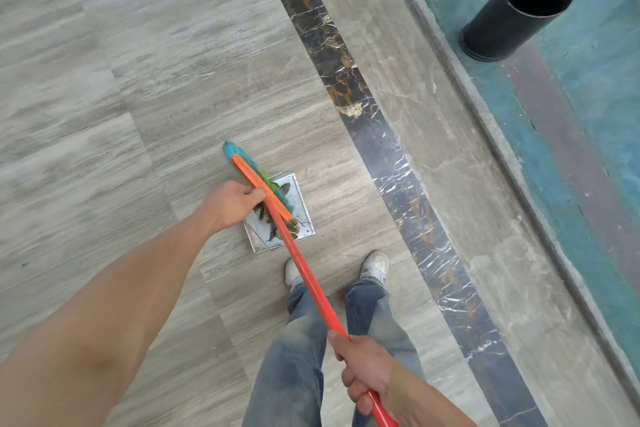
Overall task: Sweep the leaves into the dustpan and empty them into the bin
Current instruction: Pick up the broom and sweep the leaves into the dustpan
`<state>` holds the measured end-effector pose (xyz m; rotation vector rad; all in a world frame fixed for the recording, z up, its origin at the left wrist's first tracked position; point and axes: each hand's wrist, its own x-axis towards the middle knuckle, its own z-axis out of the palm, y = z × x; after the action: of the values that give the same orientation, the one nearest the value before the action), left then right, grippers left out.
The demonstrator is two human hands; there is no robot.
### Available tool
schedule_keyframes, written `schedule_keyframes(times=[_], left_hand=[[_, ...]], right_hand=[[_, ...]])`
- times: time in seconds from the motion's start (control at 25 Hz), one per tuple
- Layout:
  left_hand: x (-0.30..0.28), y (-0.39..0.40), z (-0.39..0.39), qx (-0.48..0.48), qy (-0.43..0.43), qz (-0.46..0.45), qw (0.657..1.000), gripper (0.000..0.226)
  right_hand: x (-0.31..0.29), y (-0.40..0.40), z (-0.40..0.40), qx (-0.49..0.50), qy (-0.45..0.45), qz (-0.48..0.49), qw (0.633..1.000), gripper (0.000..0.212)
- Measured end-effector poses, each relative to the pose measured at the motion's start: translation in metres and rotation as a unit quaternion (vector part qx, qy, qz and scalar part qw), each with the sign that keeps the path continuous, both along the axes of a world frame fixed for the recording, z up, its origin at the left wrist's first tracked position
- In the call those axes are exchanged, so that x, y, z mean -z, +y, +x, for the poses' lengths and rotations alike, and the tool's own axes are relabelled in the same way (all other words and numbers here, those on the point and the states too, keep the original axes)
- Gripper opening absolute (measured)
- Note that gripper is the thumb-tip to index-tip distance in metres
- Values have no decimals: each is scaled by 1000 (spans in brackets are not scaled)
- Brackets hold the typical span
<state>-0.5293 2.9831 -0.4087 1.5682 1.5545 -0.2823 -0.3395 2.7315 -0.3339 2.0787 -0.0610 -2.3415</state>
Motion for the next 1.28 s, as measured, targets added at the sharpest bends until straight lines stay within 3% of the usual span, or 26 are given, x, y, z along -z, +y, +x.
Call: schedule_keyframes(times=[0.32,0.68,0.84,1.0,1.28], left_hand=[[-14,-13,-56,-51,21,9,998,39],[-4,-23,-72,-120,43,9,992,45],[-3,-17,-76,-150,46,1,988,43],[-1,-19,-74,-151,39,19,988,46],[-3,-26,-96,-130,40,18,991,45]], right_hand=[[-14,29,58,-38,-81,73,993,34],[89,109,70,-174,-216,125,953,42],[97,93,35,-239,-184,114,947,43],[70,43,10,-269,-88,105,953,40],[10,16,32,-164,-80,95,979,28]])
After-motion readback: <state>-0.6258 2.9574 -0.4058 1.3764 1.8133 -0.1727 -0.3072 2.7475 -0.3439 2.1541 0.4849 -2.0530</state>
